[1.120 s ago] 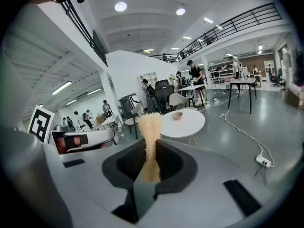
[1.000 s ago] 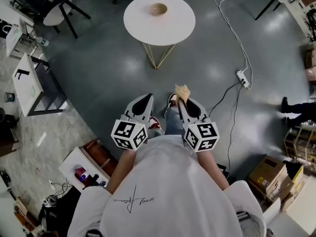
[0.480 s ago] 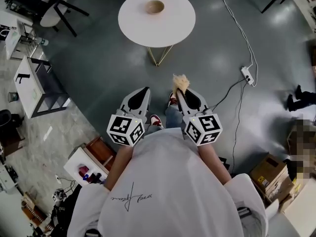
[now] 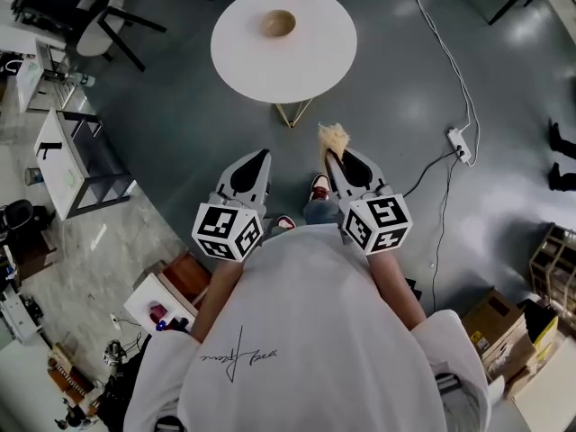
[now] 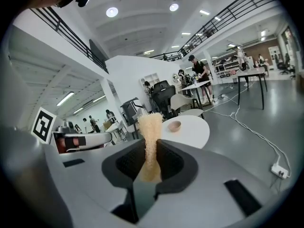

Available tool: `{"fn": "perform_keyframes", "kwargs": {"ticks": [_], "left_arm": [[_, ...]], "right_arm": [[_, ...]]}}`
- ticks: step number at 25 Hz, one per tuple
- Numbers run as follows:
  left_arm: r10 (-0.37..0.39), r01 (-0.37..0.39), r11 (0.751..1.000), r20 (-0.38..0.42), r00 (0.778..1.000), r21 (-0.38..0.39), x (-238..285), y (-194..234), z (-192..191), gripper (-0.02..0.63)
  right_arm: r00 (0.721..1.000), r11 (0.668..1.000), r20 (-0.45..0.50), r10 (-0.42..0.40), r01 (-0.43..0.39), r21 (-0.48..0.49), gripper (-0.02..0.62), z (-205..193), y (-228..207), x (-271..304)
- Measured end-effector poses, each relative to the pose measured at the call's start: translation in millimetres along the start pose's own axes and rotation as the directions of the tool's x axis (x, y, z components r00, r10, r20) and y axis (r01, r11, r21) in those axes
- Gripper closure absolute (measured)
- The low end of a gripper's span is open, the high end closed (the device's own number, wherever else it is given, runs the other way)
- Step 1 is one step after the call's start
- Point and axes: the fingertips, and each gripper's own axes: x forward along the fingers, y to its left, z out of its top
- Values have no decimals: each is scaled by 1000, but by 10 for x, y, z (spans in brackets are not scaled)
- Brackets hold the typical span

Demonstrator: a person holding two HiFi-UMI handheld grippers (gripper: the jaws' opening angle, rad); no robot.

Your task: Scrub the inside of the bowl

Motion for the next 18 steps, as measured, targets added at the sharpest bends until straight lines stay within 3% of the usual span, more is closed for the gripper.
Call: {"fn": "perform_keyframes", "kwargs": {"ticks": [10, 18], "left_arm": [[24, -23, 999, -21, 999, 24, 527, -112, 197, 601], [34, -34, 999, -39, 999, 15, 592, -131, 229, 601]], "right_arm": [[999, 999, -13, 29, -29, 45, 515, 265, -582, 151], [998, 994, -18, 64, -62, 94, 515, 312, -627, 269]]}}
